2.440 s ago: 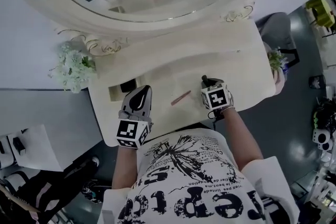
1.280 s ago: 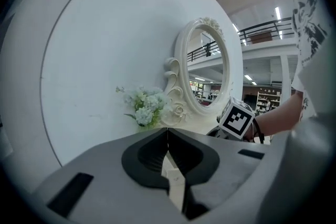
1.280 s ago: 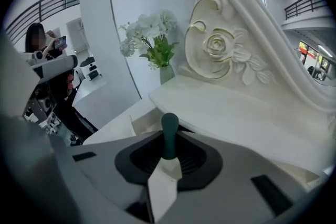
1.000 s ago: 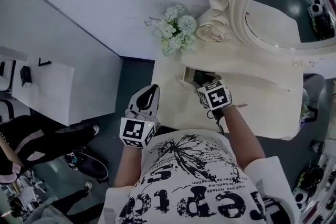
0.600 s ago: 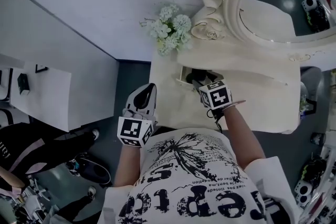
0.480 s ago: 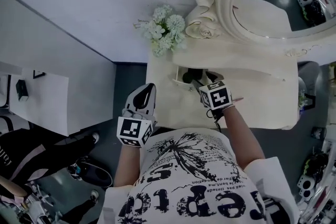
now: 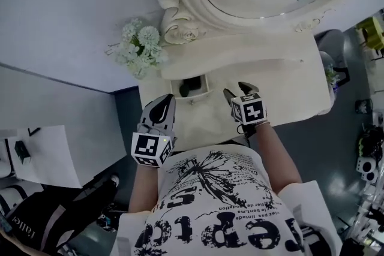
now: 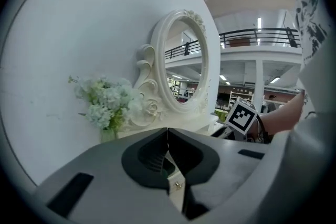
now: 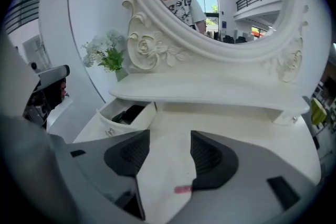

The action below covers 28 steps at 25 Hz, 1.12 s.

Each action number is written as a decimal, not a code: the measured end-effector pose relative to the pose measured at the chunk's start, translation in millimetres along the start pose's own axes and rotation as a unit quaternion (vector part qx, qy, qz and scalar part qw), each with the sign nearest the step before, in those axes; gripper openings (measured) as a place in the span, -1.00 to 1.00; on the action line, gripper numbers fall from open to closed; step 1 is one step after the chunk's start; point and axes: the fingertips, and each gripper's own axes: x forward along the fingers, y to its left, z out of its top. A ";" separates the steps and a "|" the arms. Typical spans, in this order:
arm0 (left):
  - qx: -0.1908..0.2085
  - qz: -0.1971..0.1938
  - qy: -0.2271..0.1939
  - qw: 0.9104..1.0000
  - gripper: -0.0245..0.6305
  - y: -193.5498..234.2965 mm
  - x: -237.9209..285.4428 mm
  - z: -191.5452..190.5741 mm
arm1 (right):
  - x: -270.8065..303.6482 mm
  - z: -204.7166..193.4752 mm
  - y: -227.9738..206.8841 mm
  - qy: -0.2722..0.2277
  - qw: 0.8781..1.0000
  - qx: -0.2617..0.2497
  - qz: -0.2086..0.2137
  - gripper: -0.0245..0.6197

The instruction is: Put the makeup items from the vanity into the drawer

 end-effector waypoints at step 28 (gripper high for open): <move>0.032 -0.115 0.079 0.990 -0.86 -55.8 62.9 -28.7 | 8.6 -116.9 -88.3 0.090 0.963 0.206 -0.152 -0.75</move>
